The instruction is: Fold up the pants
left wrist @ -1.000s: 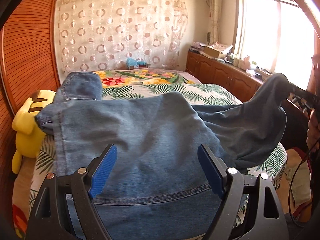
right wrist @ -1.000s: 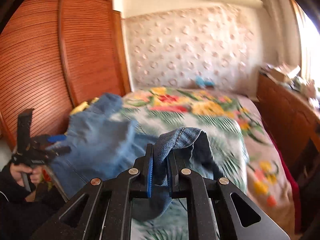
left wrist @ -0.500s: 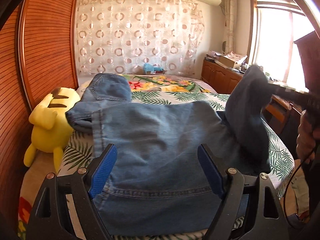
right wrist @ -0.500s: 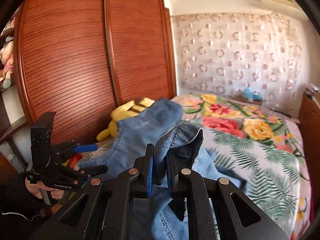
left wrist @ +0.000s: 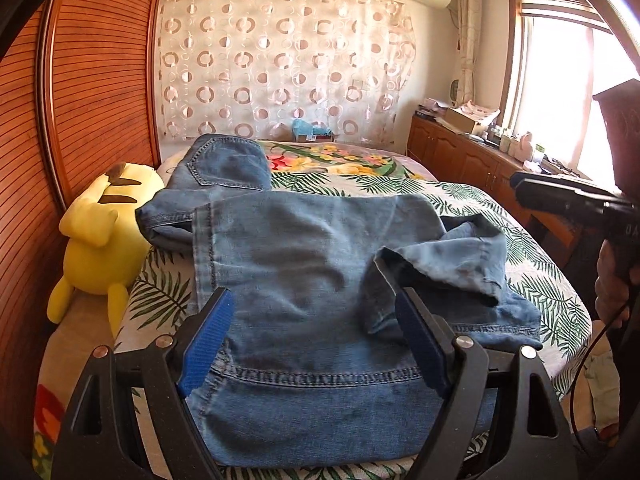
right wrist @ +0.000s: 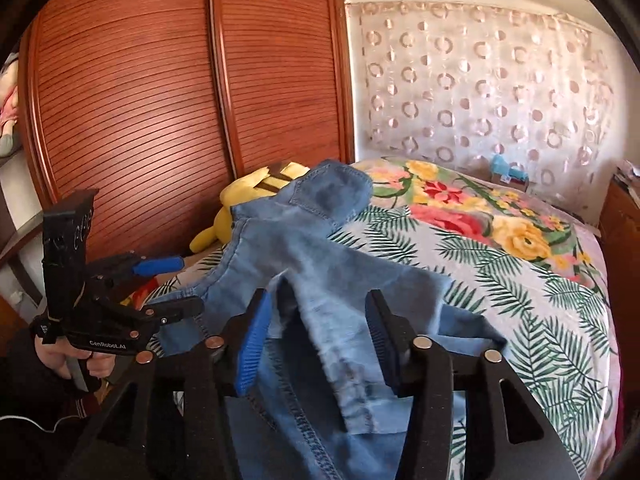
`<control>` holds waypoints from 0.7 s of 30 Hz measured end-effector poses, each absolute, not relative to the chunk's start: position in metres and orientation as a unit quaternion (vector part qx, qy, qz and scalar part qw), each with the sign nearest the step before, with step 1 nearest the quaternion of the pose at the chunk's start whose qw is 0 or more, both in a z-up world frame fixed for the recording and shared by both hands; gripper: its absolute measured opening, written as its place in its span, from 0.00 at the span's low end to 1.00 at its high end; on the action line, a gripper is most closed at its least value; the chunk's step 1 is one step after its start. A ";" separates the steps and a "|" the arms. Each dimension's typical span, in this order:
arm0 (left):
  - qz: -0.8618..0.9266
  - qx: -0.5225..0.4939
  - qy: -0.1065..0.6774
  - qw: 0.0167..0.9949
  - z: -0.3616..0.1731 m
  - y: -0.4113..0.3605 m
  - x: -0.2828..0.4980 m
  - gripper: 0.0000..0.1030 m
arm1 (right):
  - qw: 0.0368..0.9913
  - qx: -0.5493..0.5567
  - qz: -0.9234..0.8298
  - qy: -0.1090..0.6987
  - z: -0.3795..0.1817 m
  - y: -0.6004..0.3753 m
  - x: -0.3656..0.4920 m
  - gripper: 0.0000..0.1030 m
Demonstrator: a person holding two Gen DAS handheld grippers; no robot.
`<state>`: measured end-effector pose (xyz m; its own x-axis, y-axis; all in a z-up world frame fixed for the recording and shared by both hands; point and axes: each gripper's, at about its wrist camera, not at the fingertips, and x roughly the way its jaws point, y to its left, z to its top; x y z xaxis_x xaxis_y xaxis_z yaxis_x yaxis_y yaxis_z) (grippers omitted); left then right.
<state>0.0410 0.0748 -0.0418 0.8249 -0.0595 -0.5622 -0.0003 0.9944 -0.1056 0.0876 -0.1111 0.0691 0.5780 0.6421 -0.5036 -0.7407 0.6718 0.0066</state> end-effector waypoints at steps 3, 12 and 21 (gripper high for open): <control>-0.020 -0.046 0.299 0.953 -0.044 0.070 0.044 0.81 | 0.888 -0.098 0.381 0.238 0.066 -0.122 0.082 0.51; -0.045 -0.039 0.322 0.945 -0.061 0.059 0.069 0.81 | 0.897 -0.075 0.321 0.294 0.027 -0.151 0.072 0.51; -0.092 -0.029 0.342 0.935 -0.070 0.042 0.096 0.45 | 0.878 -0.031 0.317 0.358 -0.006 -0.155 0.077 0.51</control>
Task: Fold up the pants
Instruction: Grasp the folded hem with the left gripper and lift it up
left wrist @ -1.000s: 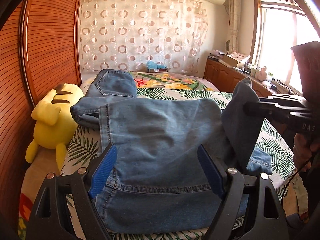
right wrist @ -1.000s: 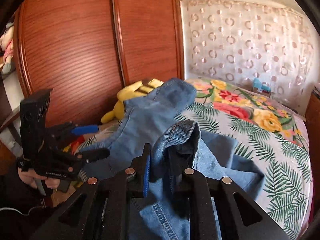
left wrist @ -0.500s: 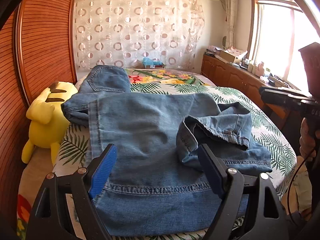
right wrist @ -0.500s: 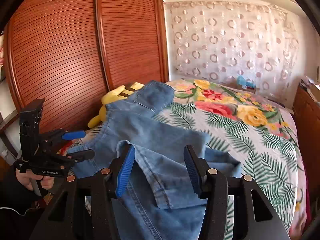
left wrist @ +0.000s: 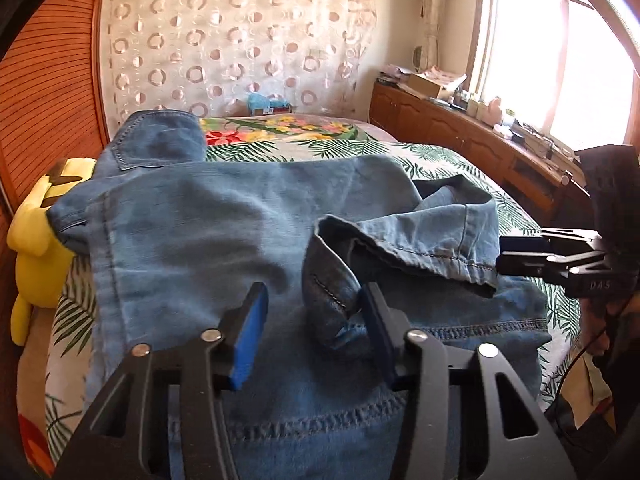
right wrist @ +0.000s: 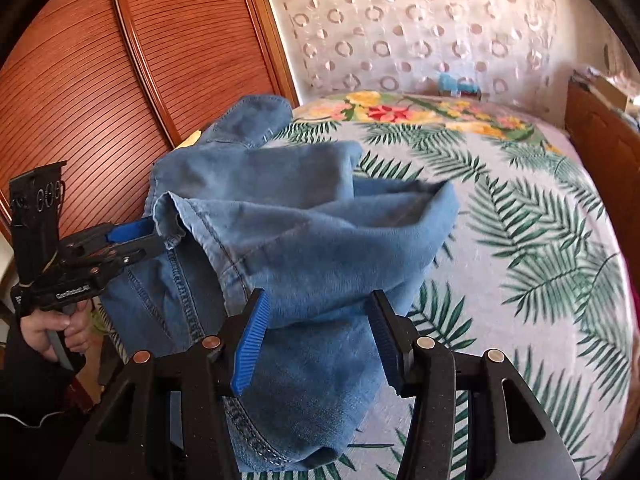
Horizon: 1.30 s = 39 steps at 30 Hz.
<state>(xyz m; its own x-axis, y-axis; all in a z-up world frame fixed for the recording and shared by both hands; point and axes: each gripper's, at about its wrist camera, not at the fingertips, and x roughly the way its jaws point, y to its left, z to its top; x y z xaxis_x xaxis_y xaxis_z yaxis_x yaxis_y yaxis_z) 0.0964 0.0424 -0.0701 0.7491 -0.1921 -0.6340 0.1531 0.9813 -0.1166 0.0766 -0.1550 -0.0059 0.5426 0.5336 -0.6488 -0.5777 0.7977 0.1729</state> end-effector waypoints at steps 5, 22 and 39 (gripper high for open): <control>-0.097 -0.019 0.344 0.934 -0.070 0.037 0.103 0.33 | 0.871 -0.017 0.318 0.374 -0.012 -0.146 0.076 0.51; -0.139 -0.018 0.283 0.949 -0.014 0.024 0.053 0.07 | 0.872 -0.003 0.363 0.328 0.030 -0.132 0.110 0.03; -0.111 -0.061 0.230 0.965 0.027 0.068 -0.015 0.07 | 0.861 -0.063 0.439 0.250 0.131 -0.051 0.116 0.02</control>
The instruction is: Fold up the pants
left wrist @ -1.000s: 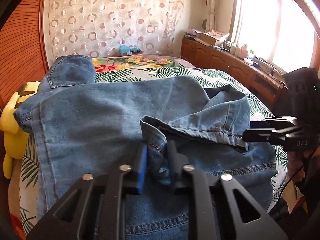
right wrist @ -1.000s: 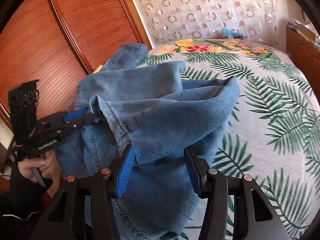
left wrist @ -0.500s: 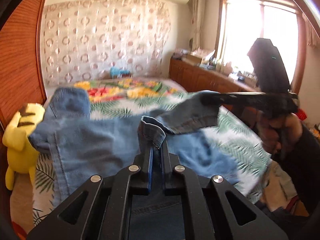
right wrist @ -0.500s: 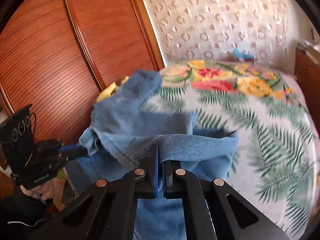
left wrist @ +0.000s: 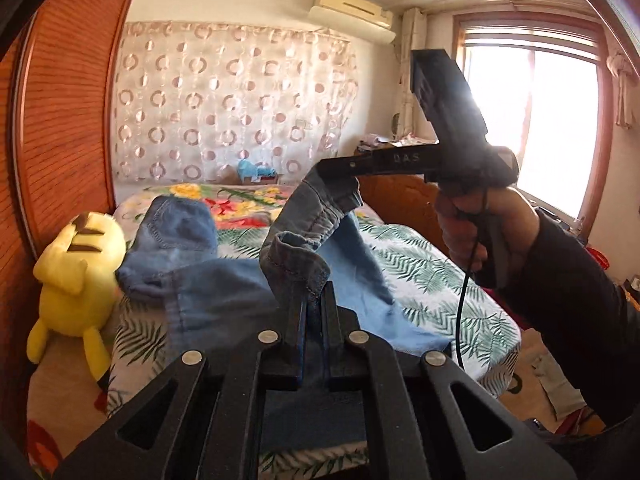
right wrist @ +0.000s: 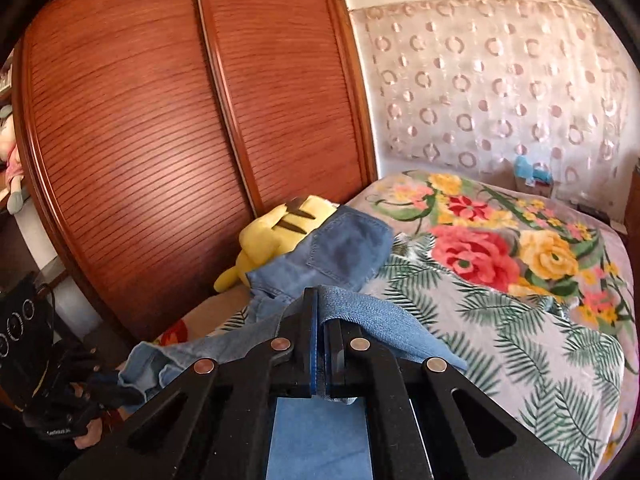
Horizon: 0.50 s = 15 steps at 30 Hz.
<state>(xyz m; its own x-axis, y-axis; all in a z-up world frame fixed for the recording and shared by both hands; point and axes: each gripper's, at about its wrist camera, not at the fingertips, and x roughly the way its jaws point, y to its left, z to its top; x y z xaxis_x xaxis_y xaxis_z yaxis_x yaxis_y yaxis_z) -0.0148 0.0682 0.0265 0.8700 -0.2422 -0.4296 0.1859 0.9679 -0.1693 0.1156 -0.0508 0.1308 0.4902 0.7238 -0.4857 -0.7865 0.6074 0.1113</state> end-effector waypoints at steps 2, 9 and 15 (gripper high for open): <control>-0.102 -0.072 0.241 0.962 0.015 0.077 -0.018 0.07 | 0.853 -0.076 0.445 0.261 0.125 -0.031 0.127 0.01; -0.091 -0.095 0.281 0.951 -0.024 0.096 -0.027 0.07 | 0.831 -0.114 0.453 0.302 0.092 0.044 0.158 0.01; -0.074 -0.108 0.320 0.938 -0.057 0.106 -0.025 0.07 | 0.814 -0.139 0.449 0.340 0.060 0.093 0.171 0.02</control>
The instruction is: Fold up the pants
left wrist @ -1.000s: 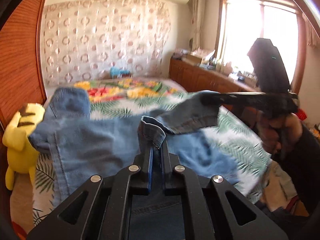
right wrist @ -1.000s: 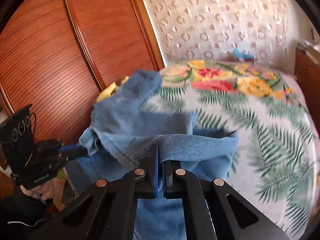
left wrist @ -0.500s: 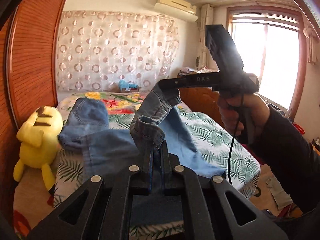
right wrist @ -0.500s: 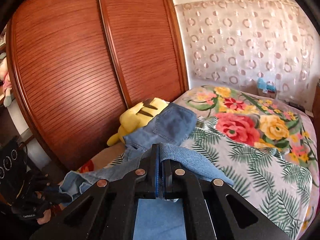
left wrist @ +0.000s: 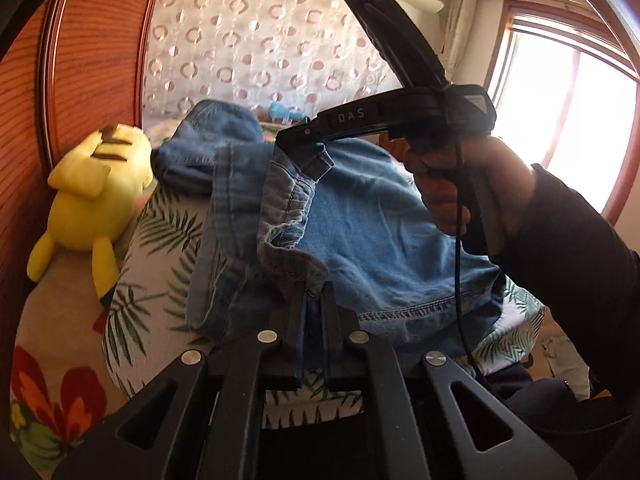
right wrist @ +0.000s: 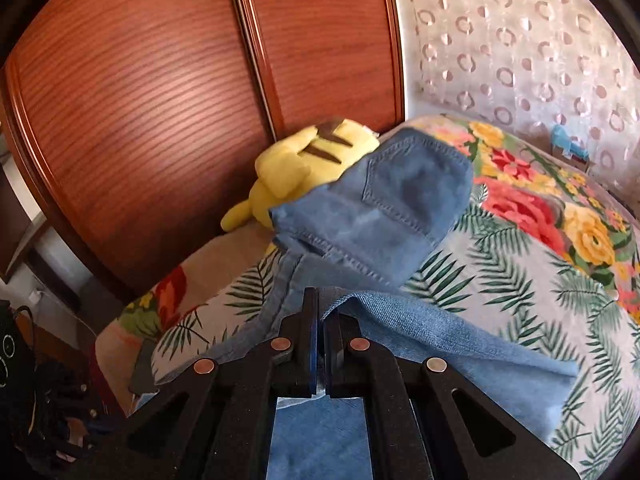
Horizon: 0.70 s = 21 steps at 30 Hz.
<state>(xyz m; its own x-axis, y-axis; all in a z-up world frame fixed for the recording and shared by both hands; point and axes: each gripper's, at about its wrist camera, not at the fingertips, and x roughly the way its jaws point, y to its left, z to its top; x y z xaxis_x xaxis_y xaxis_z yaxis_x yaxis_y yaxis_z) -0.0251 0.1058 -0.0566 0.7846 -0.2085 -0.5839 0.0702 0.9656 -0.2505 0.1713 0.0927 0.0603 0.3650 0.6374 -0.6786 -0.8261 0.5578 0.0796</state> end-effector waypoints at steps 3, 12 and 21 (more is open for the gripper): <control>-0.071 -0.109 0.329 0.935 -0.063 0.106 -0.026 0.07 | 0.812 -0.149 0.442 0.352 0.051 0.106 0.175 0.02; -0.051 -0.103 0.337 0.934 -0.064 0.111 -0.021 0.46 | 0.814 -0.140 0.436 0.356 0.063 0.100 0.175 0.35; -0.029 -0.080 0.326 0.941 -0.054 0.113 -0.001 0.46 | 0.855 -0.121 0.407 0.297 0.100 0.016 0.159 0.52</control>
